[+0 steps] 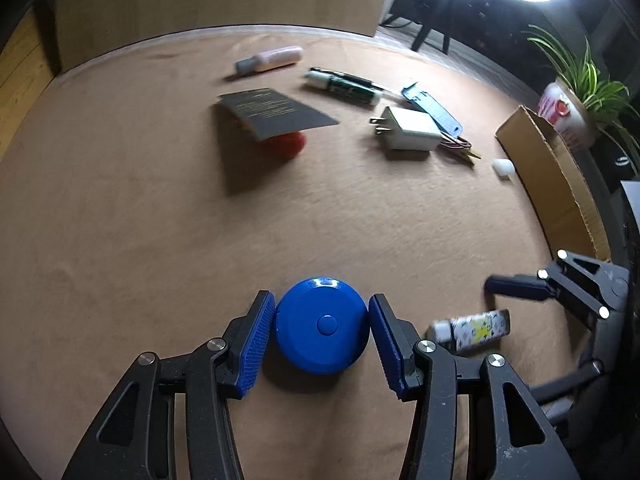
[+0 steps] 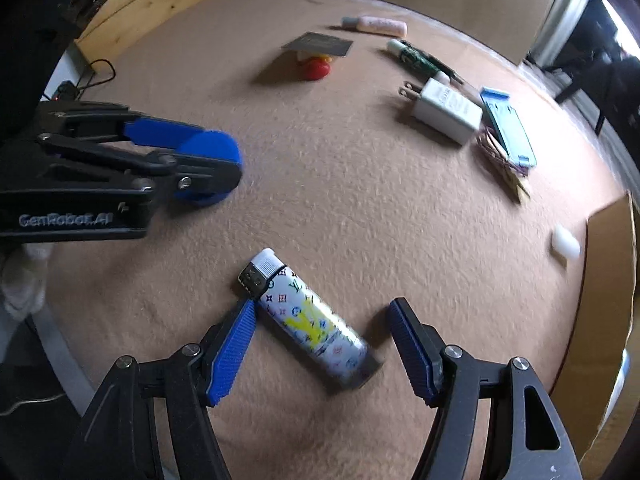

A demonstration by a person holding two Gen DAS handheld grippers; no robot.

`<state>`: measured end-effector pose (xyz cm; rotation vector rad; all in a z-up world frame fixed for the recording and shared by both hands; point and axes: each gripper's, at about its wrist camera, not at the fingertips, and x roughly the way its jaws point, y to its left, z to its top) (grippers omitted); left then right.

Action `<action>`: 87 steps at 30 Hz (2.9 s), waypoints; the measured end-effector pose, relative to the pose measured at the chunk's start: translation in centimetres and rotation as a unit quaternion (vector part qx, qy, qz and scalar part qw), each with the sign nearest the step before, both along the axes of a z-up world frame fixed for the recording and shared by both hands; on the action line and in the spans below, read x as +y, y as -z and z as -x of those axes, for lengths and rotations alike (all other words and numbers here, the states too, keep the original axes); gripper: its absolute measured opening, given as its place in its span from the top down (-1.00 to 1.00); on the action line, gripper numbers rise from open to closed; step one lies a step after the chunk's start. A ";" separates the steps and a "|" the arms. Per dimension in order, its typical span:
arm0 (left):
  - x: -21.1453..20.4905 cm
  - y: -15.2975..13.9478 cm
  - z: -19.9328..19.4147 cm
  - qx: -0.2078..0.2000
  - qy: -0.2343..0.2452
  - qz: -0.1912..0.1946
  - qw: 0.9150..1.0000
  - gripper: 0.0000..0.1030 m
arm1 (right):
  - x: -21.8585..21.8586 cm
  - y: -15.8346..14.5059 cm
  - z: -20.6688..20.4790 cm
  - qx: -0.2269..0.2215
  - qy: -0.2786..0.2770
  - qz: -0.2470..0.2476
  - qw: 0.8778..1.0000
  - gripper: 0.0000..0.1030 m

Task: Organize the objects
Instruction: 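Grasp the patterned lighter with the right tool and carry it toward the box, then release the lighter into the box with the right tool while the left tool drops the tape measure in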

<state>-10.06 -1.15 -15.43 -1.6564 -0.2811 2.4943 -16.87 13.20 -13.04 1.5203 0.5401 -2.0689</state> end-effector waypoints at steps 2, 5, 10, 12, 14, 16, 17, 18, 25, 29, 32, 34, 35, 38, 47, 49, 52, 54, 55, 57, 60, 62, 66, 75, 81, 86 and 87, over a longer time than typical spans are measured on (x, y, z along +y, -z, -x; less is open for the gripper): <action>-0.5 0.0 -0.5 0.001 -0.003 -0.010 1.000 -0.04 | 0.2 0.0 0.2 -0.004 0.005 0.004 1.000 -0.26; -0.7 0.0 -0.8 0.002 -0.006 -0.014 1.000 -0.17 | 0.6 -0.2 0.3 -0.002 0.020 0.008 1.000 -0.10; 0.0 0.2 -1.0 0.006 0.002 0.012 1.000 -0.22 | 2.2 -0.6 0.8 -0.002 0.075 0.020 0.997 0.43; 0.3 0.2 -1.0 0.008 0.005 0.021 1.000 -0.22 | 3.2 -0.7 1.2 -0.007 0.104 0.035 0.994 0.57; 0.5 0.2 -1.0 0.011 0.009 0.034 0.999 -0.22 | 3.7 -0.6 1.8 -0.014 0.132 0.055 0.990 0.58; 0.9 0.3 -1.1 0.015 0.013 0.051 0.999 -0.11 | 4.7 -0.7 1.8 -0.017 0.157 0.071 0.985 0.59; 1.1 0.2 -1.2 0.019 0.015 0.059 0.998 -0.05 | 5.2 -0.7 1.7 -0.019 0.171 0.078 0.982 0.59; 1.2 0.2 -1.3 0.020 0.016 0.061 0.998 -0.05 | 5.8 -0.7 1.6 -0.021 0.188 0.091 0.978 0.59; 1.1 -0.2 -1.2 0.014 0.006 0.028 0.999 -0.05 | 8.9 -1.8 1.0 -0.027 0.251 0.134 0.958 0.60; 2.1 -0.9 -0.7 0.016 0.013 0.007 1.000 -0.05 | 11.5 -3.6 0.0 -0.011 0.272 0.148 0.951 0.61; 3.5 -1.9 0.1 0.025 0.026 -0.002 0.999 -0.05 | 13.1 -4.9 -0.1 0.006 0.290 0.157 0.944 0.64; 4.9 -2.8 0.9 0.033 0.038 -0.008 0.999 -0.05 | 13.8 -5.2 0.2 0.014 0.301 0.160 0.940 0.74; 5.4 -3.2 1.1 0.037 0.044 -0.011 0.998 -0.05 | 14.6 -5.6 0.1 0.019 0.308 0.161 0.937 0.78; 7.8 -4.5 2.3 0.053 0.067 -0.020 0.996 -0.05 | 17.4 -6.5 -0.4 0.030 0.325 0.167 0.930 0.81; 13.3 -5.8 4.8 0.065 0.107 -0.026 0.992 -0.05 | 19.5 -6.7 -0.1 0.030 0.330 0.196 0.923 0.82; 13.9 -6.1 4.9 0.067 0.112 -0.025 0.991 -0.05 | 20.1 -7.6 -0.3 0.038 0.332 0.208 0.919 0.82; 14.5 -6.8 5.0 0.074 0.117 -0.029 0.990 -0.05 | 21.0 -9.6 -0.5 0.064 0.337 0.213 0.915 0.82; 14.9 -7.4 5.1 0.079 0.121 -0.034 0.989 -0.05 | 21.9 -11.1 -0.8 0.088 0.345 0.212 0.910 0.82; 15.3 -7.6 5.3 0.081 0.126 -0.036 0.988 -0.05 | 22.3 -11.7 -0.9 0.097 0.347 0.210 0.909 0.82; 16.5 -8.3 5.5 0.087 0.137 -0.040 0.986 -0.05 | 23.4 -12.9 -1.1 0.118 0.356 0.201 0.905 0.82; 18.7 -9.1 6.0 0.095 0.160 -0.047 0.981 -0.05 | 24.9 -14.0 -1.4 0.141 0.374 0.184 0.898 0.82; 20.5 -9.6 6.2 0.100 0.177 -0.052 0.978 -0.05 | 26.0 -14.3 -1.6 0.151 0.386 0.176 0.893 0.82; 23.8 -10.0 6.6 0.105 0.205 -0.055 0.972 -0.05 | 28.1 -14.4 -1.9 0.157 0.411 0.166 0.882 0.82; 29.9 -9.0 7.6 0.094 0.239 -0.055 0.965 -0.05 | 31.2 -11.9 -1.4 0.139 0.446 0.145 0.872 0.82; 31.2 -8.3 8.1 0.091 0.243 -0.045 0.965 -0.06 | 31.8 -10.7 -1.0 0.120 0.440 0.155 0.876 0.80; 30.5 -8.6 8.5 0.088 0.230 -0.048 0.968 -0.46 | 31.1 -10.4 -0.7 0.120 0.430 0.149 0.882 -0.22; 30.3 -8.7 8.5 0.089 0.226 -0.046 0.969 -0.46 | 31.0 -10.4 -0.7 0.121 0.429 0.150 0.882 -0.22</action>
